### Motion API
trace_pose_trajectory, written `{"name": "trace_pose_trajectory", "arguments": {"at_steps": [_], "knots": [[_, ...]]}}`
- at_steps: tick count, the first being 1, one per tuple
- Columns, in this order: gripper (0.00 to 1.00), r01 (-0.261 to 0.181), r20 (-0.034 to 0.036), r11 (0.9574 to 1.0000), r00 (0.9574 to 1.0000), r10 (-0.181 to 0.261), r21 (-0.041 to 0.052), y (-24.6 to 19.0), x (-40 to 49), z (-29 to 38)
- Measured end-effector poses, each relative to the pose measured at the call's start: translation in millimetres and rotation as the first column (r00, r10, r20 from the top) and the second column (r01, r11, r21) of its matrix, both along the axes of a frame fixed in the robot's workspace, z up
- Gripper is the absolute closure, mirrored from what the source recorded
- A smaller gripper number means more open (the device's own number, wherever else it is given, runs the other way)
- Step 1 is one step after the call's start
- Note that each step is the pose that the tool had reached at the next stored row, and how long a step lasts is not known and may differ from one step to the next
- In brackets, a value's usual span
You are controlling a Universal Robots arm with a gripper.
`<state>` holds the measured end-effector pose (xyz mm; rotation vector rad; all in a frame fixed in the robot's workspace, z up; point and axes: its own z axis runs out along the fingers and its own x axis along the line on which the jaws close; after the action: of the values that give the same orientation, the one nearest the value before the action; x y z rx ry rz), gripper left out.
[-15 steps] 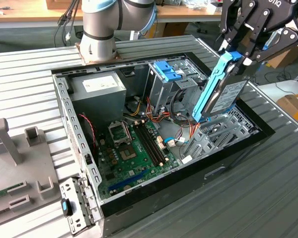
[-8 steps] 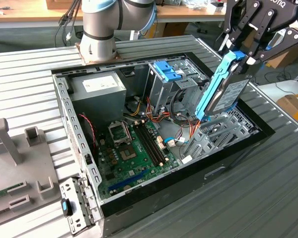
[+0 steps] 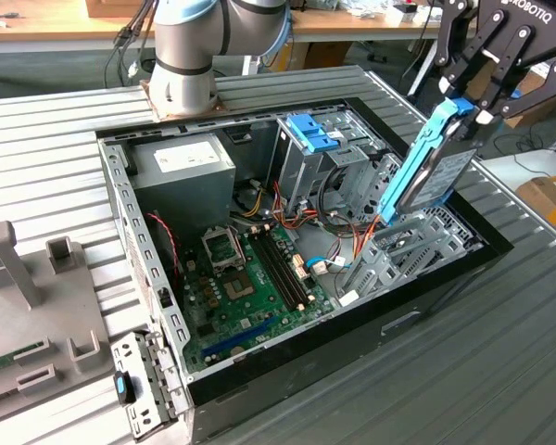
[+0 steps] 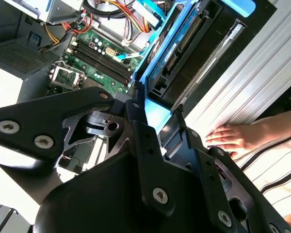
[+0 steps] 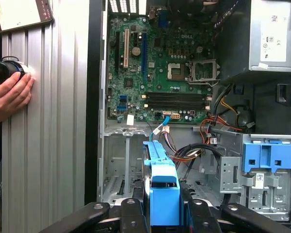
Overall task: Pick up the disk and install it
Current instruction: 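Insert the disk into the insertion slot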
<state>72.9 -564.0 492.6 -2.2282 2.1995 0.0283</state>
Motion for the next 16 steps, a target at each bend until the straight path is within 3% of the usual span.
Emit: {"name": "trace_pose_trajectory", "arguments": {"at_steps": [4, 8, 16], "knots": [[0.64, 0.000, -0.0001, 1.0000, 1.0000, 0.000, -0.0001, -9.3, 0.1, -5.8], [0.64, 0.000, -0.0001, 1.0000, 1.0000, 0.000, 0.0008, -11.6, -0.1, -6.3], [0.64, -0.001, -0.0001, 1.0000, 1.0000, 0.001, 0.0009, -14.0, -1.0, -16.1]]}}
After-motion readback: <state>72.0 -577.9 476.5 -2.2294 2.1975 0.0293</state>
